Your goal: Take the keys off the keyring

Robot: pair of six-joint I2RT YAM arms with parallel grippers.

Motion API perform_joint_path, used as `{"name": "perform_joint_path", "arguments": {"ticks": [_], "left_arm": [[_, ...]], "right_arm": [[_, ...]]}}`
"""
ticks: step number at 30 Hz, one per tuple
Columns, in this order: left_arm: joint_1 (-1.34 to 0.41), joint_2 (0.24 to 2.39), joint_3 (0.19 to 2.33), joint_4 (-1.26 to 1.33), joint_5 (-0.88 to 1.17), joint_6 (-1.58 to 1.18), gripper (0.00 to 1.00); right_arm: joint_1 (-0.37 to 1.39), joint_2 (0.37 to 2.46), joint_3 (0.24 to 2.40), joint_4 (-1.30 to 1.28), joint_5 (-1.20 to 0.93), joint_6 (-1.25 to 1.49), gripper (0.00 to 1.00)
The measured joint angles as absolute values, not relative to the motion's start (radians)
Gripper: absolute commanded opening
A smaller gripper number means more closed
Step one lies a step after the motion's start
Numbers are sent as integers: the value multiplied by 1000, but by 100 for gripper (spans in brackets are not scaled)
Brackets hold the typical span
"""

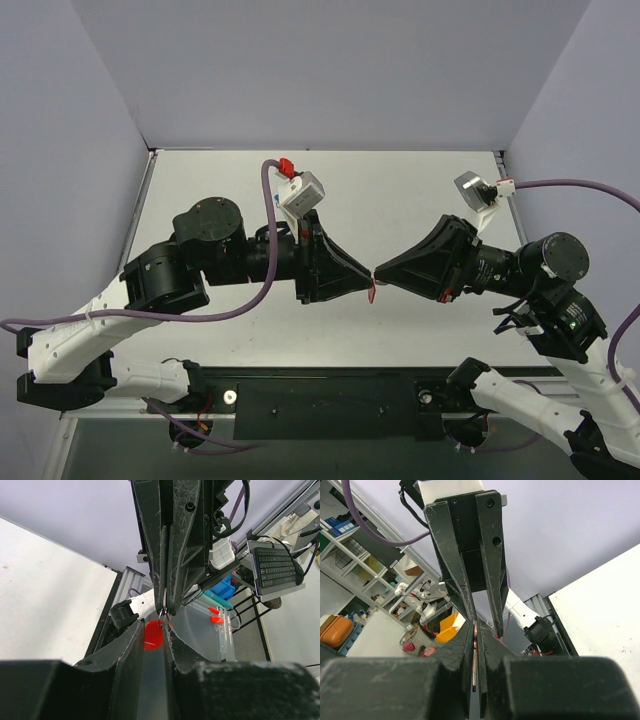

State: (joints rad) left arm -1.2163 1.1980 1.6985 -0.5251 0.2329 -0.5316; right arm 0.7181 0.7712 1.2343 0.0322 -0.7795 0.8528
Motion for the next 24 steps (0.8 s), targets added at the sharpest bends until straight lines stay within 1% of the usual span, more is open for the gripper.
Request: {"name": "perform_joint_path", "arguments": {"ticks": [19,23,24], "left_arm": [[-1216,1202,1697,-490,252,-546,25],[-1216,1208,1706,-490,265,-545,22],[-1216,1210,1708,-490,270,-545,20]], "right_arm": [[743,771,1235,41,-751,842,0],[744,771,1237,39,-759,834,0],[745,771,1238,38,-760,833,0]]}}
